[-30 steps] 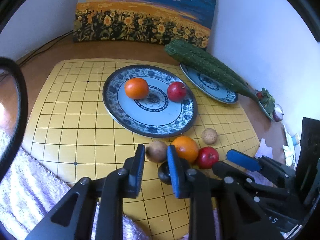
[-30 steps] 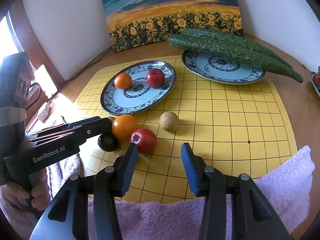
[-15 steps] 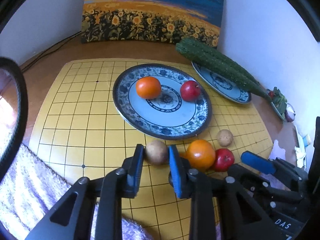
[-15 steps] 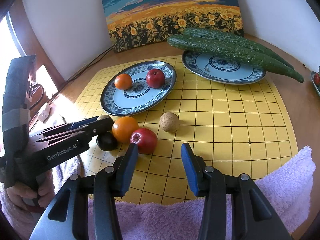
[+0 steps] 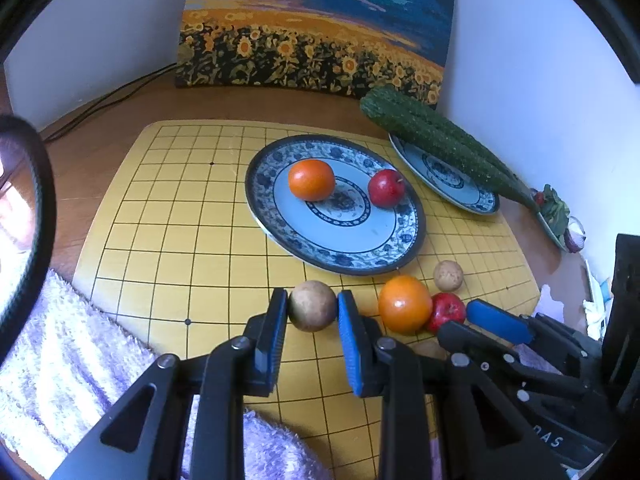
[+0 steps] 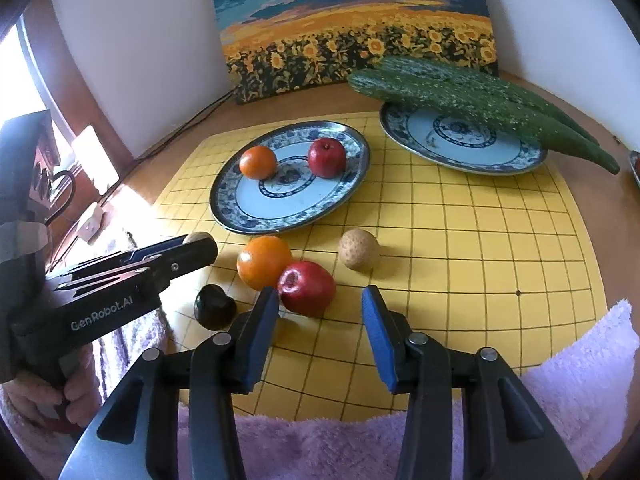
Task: Organize fruits
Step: 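Grasp the brown potato with the left tool while the right tool grasps the second red apple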
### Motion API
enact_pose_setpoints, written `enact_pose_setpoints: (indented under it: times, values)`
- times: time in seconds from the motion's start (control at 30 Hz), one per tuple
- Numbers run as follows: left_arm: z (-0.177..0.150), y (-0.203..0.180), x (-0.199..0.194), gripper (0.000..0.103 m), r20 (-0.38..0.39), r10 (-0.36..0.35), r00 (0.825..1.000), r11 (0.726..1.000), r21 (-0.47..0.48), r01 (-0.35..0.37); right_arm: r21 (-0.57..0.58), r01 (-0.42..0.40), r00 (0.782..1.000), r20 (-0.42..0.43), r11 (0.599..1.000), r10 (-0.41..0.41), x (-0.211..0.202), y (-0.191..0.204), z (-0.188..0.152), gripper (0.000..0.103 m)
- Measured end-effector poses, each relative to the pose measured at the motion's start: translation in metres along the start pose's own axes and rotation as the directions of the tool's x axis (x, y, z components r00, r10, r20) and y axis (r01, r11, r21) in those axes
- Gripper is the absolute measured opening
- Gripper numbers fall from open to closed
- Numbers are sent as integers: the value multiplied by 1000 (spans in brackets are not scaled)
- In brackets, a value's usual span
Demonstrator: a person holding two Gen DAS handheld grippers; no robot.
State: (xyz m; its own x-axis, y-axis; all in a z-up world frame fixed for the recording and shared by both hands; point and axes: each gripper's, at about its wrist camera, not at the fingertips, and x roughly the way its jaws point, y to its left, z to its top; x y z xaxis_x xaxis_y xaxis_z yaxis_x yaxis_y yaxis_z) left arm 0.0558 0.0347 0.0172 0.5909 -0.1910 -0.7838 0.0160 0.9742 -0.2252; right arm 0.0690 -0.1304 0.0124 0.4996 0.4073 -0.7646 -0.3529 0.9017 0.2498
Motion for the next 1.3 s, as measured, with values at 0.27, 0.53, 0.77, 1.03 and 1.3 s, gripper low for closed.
enact_pose_setpoints:
  times: [0.27,0.53,0.77,1.03,1.3]
  values:
    - [-2,6,-2,26,1,-5,1000,1000,-18,5,11,-35,999,-8,999,35,9,-1,1,35]
    - [0,5,-3,26,0,-3,1000,1000,-16,3,36,-39,999,5,999,39,5,-6,-2,33]
    - [2,4,-11,26,19,-4,1000,1000,-14,5,38,-46,999,28,998,45,-5,-6,-1,33]
    - [7,2,-13,26,30,-17,999,1000,-9,17,23,-49,997,59,999,48,-15,-1,6,33]
    - [21,-5,-8,26,41,-11,999,1000,22,10,-27,-36,997,70,999,38,-17,4,18,33]
